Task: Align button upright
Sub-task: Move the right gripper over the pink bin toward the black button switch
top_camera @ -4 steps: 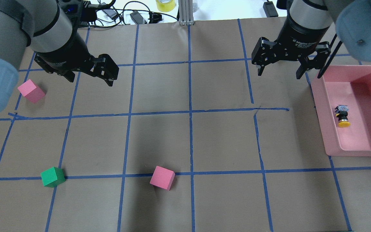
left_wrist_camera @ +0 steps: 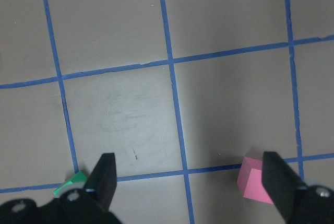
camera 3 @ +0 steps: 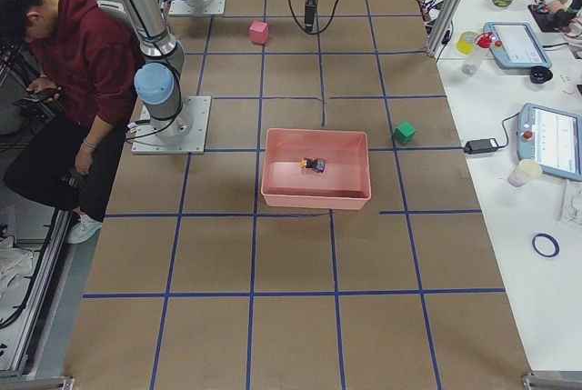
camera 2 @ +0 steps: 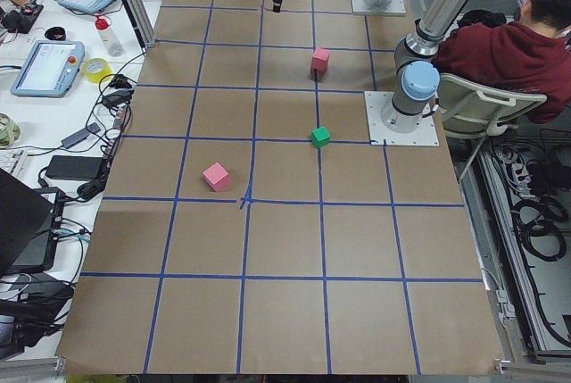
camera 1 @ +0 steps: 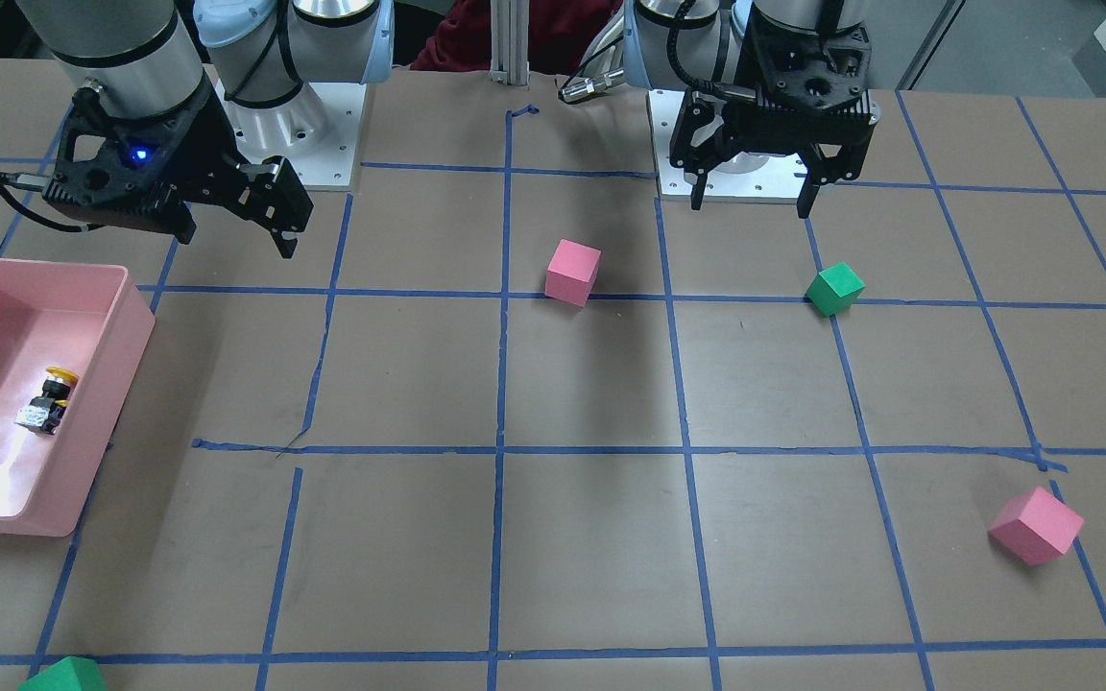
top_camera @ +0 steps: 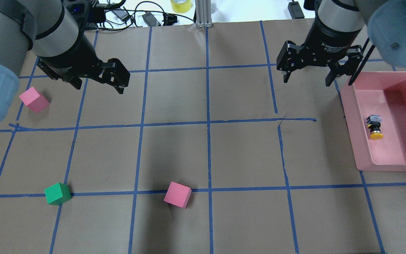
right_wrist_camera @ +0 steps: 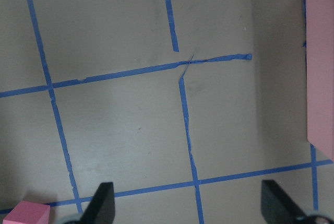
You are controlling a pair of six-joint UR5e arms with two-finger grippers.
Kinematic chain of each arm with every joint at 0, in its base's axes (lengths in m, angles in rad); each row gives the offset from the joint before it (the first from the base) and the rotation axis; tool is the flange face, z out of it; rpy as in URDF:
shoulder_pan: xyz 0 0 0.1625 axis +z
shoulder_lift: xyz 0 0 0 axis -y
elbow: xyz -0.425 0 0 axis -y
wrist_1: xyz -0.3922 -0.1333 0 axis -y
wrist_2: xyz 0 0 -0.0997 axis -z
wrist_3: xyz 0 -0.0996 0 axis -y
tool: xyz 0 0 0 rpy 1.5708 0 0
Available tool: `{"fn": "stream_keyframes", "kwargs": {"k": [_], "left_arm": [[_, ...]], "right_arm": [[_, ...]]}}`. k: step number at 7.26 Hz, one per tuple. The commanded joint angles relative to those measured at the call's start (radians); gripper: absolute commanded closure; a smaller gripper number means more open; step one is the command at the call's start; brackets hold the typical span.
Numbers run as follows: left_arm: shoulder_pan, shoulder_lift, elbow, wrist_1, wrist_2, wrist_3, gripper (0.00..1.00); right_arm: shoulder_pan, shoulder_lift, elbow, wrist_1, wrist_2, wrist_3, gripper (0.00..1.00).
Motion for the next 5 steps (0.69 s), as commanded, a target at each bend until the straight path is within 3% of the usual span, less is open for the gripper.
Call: {"fn": "stream_keyframes", "kwargs": {"k": [1,5], "left_arm": [[0.0,0.0,-0.001,0.0,0.0,-0.001,0.0],[0.0,0.0,-0.003,-0.003,0.0,-0.001,0.0]], "right_arm": [[-0.001,-0.004,-0.001,0.006,-0.016,0.0,0.0],[-0.001,-0.004,0.004,0.052,-0.016,0.001,0.0]]}}
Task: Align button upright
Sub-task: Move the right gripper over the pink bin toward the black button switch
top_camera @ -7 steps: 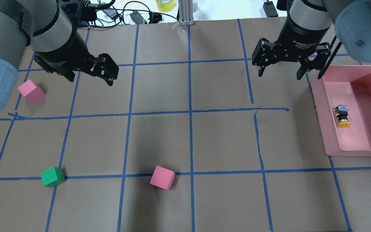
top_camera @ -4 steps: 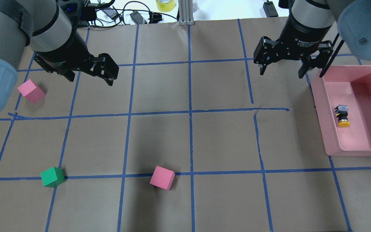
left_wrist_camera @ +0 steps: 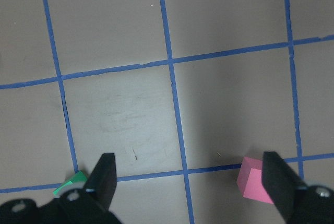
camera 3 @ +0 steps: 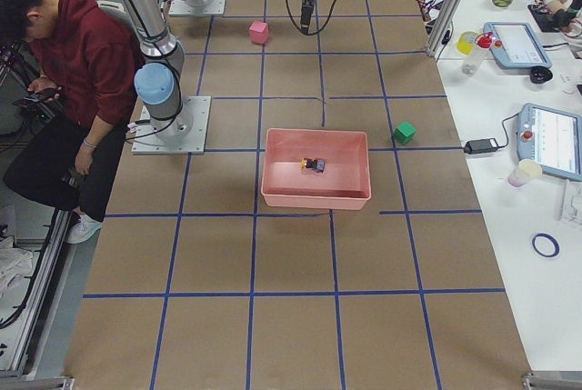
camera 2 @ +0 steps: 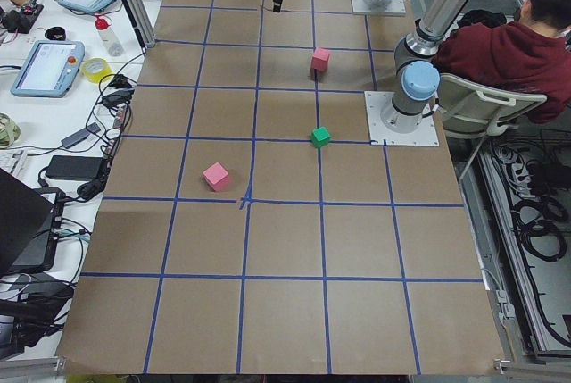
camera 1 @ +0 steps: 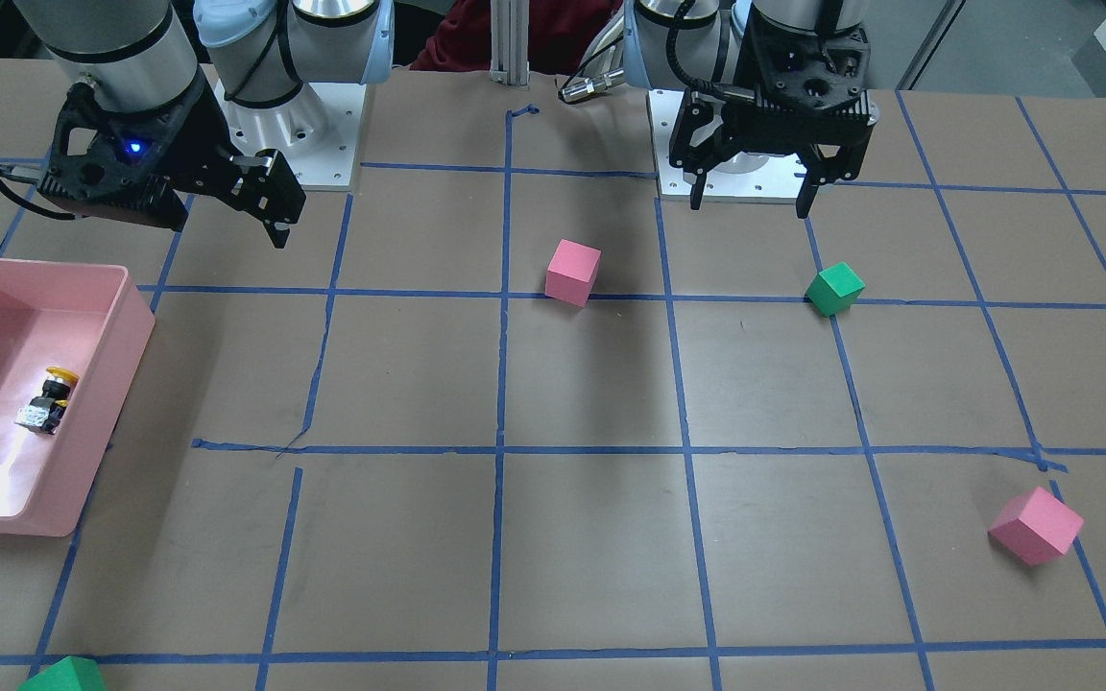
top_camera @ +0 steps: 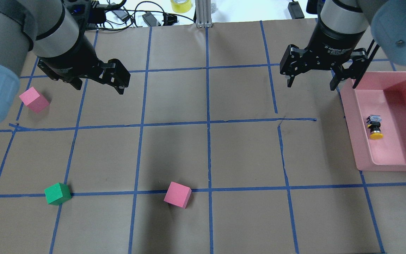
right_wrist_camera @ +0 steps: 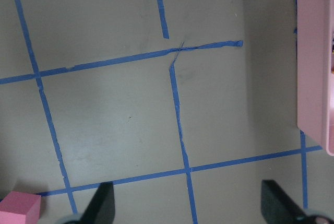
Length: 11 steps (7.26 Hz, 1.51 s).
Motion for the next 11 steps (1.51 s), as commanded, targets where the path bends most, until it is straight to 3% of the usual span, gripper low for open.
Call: {"fn": "stream_keyframes", "kwargs": {"k": [1,4,7,9,11], "left_arm": [[0.001,0.0,-0.001,-0.004,0.002,0.0,0.0],[-0.001,0.0,-0.002,-0.006,0.003,0.001,0.0],[-0.003,0.0,-0.001,-0.006,0.003,0.001,0.0],[-0.001,0.0,-0.001,-0.003,0.003,0.001,0.0],[-0.001,0.0,-0.001,-0.001,0.002,0.003,0.0]], "right_arm": [[-0.002,0.001,0.002,0.005,0.006,-0.007,0.0],[-0.098,0.012,0.01,-0.027,-0.002,-0.104,0.0],[-0.395,0.055,0.022,-0.086,0.013,-0.458,0.0],[-0.523,0.133,0.097,-0.284,0.016,-0.659,0.0],[-0.559,0.17,0.196,-0.46,0.009,-0.675,0.0]]}}
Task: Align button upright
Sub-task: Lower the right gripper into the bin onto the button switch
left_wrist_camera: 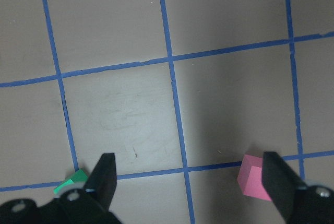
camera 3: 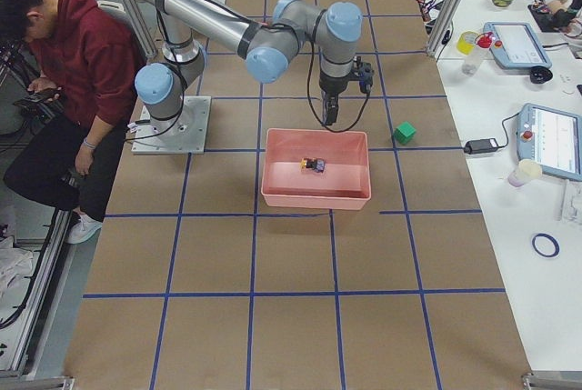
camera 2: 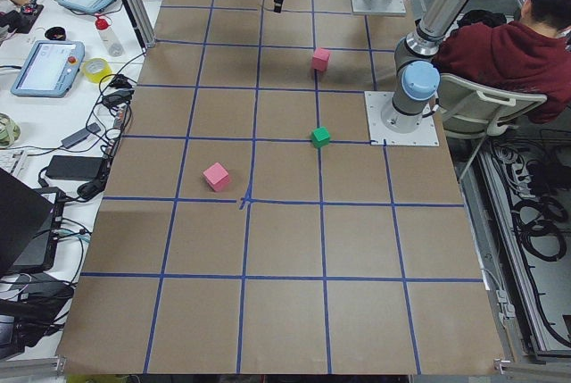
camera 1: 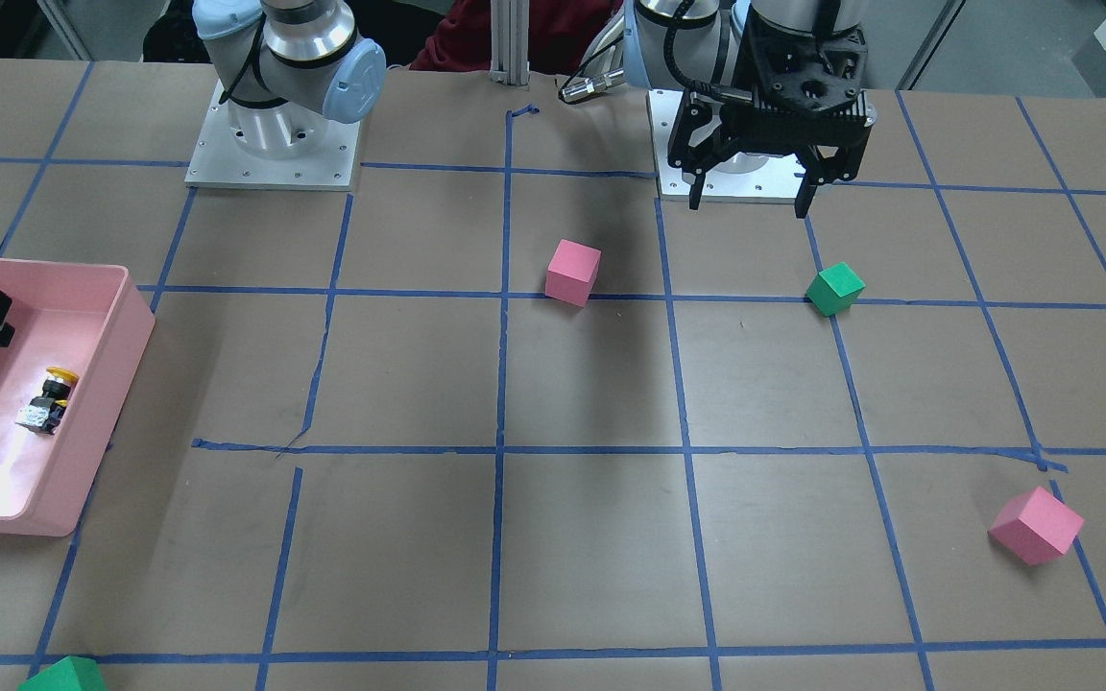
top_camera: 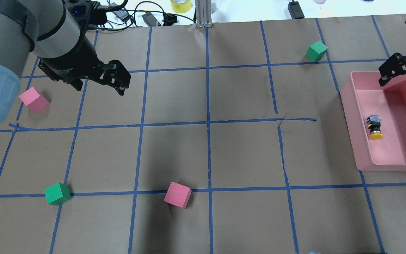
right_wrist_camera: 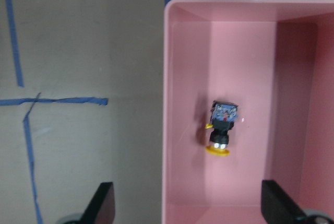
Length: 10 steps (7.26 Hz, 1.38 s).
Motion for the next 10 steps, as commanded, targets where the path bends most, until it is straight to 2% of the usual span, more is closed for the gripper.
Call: {"fn": "stream_keyframes", "kwargs": {"k": [1,2,7,9,10], "left_arm": [[0.001,-0.001,0.0,0.0,-0.001,0.001,0.0],[0.001,-0.001,0.0,0.0,-0.001,0.001,0.0],[0.001,0.001,0.0,0.0,-0.001,0.0,0.0],[0.001,0.001,0.0,0.0,-0.001,0.001,0.0],[0.001,0.001,0.0,0.0,-0.001,0.001,0.0]], "right_arm": [[-0.049,0.052,0.103,-0.182,0.006,-0.025,0.0],[-0.06,0.091,0.14,-0.269,-0.001,-0.03,0.0],[-0.083,0.218,0.156,-0.35,-0.012,-0.023,0.0],[-0.087,0.247,0.156,-0.351,-0.053,-0.022,0.0],[-0.087,0.258,0.158,-0.351,-0.052,-0.017,0.12]]}}
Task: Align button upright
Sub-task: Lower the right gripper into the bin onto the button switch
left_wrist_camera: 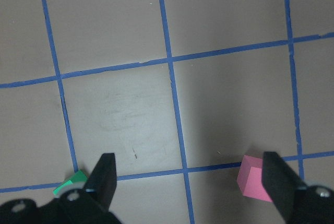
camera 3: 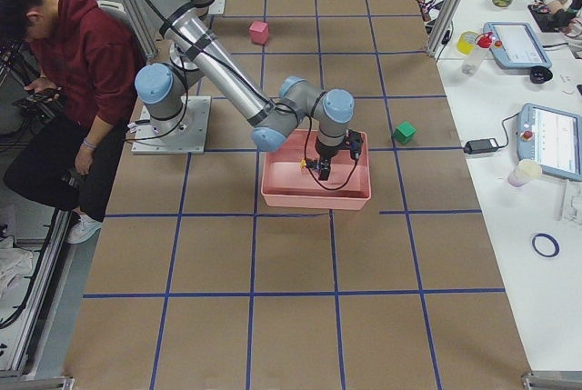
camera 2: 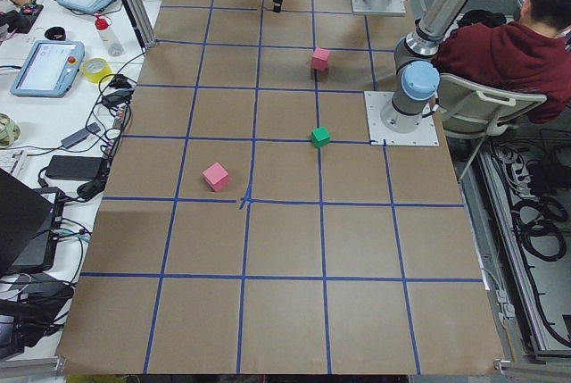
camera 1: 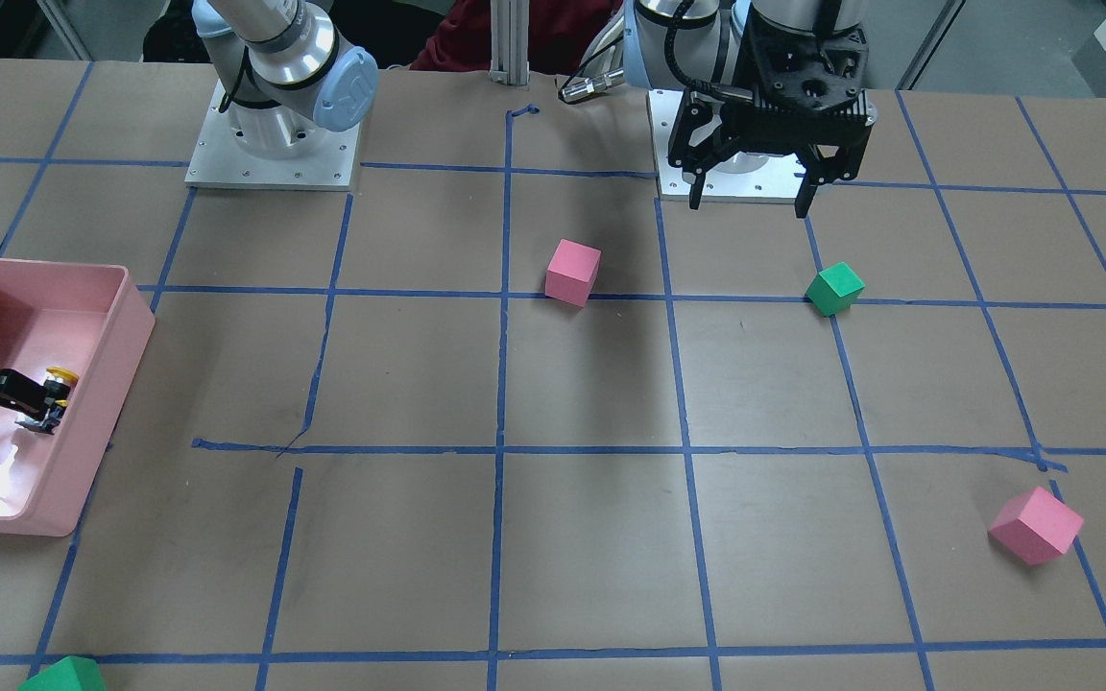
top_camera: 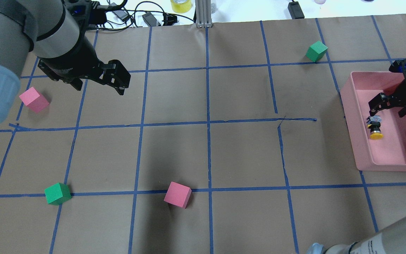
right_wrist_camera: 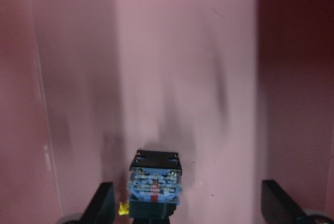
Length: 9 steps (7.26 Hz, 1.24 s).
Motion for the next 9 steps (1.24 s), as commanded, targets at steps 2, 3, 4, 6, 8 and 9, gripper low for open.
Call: {"fn": "stream_keyframes", "kwargs": {"k": [2,3,4,6,8,9], "left_arm": [[0.0,0.0,0.0,0.0,0.0,0.0,0.0],[0.0,0.0,0.0,0.0,0.0,0.0,0.0],[0.0,0.0,0.0,0.0,0.0,0.0,0.0],[0.0,0.0,0.0,0.0,0.0,0.0,0.0],[0.0,0.0,0.0,0.0,0.0,-0.001,0.0],[0.0,0.0,0.0,-0.002,0.0,0.0,0.0]], "right_arm": [[-0.001,0.019,0.0,0.013,-0.01,-0.005,1.0],[-0.001,0.017,-0.005,0.016,-0.009,-0.001,1.0],[-0.001,0.006,-0.017,0.019,-0.01,-0.001,1.0],[-0.001,-0.014,-0.043,0.034,-0.023,-0.004,1.0],[0.002,-0.076,-0.118,0.216,-0.006,-0.001,1.0],[0.004,-0.08,-0.131,0.254,-0.007,-0.001,1.0]]}}
